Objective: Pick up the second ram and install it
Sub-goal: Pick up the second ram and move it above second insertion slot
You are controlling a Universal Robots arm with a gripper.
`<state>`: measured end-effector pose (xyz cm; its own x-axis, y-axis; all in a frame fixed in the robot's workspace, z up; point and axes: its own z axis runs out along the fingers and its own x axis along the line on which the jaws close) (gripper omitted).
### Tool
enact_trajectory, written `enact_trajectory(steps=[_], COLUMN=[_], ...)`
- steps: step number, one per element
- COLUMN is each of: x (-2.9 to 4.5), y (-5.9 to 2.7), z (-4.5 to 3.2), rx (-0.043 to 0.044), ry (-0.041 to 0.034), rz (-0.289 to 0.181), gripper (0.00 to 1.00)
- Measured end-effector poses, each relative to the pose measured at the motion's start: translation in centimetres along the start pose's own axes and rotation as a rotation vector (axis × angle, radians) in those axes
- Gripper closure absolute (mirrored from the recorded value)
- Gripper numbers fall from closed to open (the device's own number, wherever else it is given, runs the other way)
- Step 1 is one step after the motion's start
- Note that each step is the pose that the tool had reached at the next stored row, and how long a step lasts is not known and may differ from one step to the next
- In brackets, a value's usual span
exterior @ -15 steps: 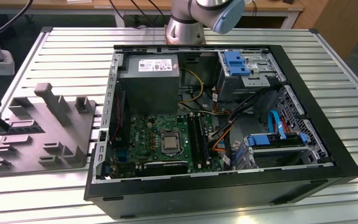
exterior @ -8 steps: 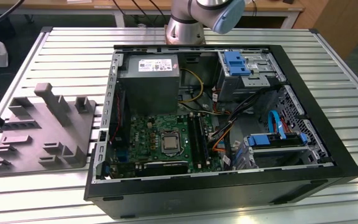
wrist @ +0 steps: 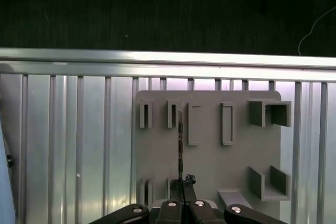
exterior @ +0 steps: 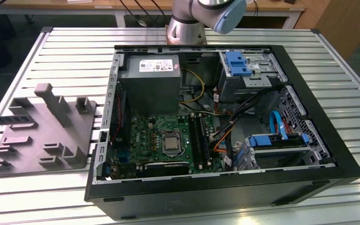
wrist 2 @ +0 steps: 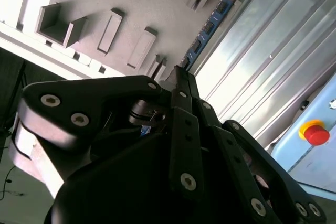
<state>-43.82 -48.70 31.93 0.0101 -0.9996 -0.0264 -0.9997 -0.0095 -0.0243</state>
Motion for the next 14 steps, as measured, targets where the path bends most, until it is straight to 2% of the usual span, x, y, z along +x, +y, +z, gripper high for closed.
enact_trajectory(steps=[9, 14], x=[-0.1, -0.14], y=[-0.07, -0.1], z=[-2.85, -3.93], rx=[-0.0001, 0.0], ry=[0.0003, 0.0007], rz=[0.0, 0.0], gripper=[0.89, 0.89])
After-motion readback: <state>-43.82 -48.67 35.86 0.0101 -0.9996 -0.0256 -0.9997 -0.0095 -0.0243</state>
